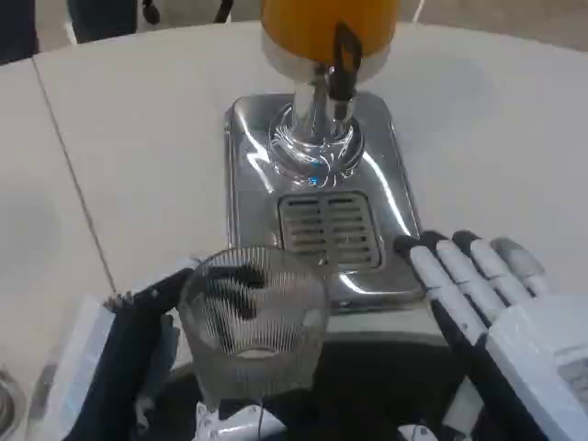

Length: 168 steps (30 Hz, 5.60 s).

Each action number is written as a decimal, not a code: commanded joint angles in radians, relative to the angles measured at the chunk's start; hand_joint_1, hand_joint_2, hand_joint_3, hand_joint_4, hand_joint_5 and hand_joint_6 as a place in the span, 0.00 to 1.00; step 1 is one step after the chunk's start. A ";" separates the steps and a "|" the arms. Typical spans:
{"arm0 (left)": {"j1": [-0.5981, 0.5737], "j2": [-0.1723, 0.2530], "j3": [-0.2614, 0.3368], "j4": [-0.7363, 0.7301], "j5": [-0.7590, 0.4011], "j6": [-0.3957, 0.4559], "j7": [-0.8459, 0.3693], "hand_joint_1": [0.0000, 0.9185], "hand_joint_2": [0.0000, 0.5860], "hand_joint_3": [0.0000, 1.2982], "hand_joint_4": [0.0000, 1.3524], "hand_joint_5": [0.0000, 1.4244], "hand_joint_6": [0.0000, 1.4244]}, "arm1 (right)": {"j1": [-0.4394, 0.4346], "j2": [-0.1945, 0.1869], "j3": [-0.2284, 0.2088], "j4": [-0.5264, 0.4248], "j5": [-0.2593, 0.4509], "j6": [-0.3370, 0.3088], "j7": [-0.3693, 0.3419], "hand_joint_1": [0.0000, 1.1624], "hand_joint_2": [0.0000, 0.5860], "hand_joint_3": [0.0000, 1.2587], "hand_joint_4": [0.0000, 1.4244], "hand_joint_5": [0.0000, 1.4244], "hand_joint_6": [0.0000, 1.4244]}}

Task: Grasp the cup under the faucet to collect the drink, then remove the cup.

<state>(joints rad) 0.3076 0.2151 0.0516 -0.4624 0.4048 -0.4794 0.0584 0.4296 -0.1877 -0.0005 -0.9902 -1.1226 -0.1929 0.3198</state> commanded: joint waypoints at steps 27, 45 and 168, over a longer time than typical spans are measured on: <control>-0.210 -0.089 -0.076 0.167 0.076 0.098 0.061 0.72 0.10 0.90 0.84 1.00 1.00 | -0.057 0.040 -0.016 0.011 -0.033 0.050 0.069 0.37 0.70 0.00 0.00 0.00 0.00; -0.696 -0.206 -0.197 0.777 0.181 0.149 0.374 0.71 0.11 0.88 0.83 1.00 1.00 | -0.014 0.056 -0.027 -0.036 -0.044 0.063 0.102 0.36 0.72 0.00 0.00 0.00 0.00; 0.037 0.201 -0.041 -0.009 0.494 0.343 0.138 0.00 0.29 0.00 0.00 0.00 0.01 | -0.914 0.200 0.135 0.519 0.664 0.533 -0.125 0.34 0.69 0.00 0.00 0.00 0.00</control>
<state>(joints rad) 0.3289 0.4250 0.0038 -0.4779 0.9043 -0.1233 0.1776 -0.4679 0.0231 0.1330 -0.4786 -0.4775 0.3687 0.2171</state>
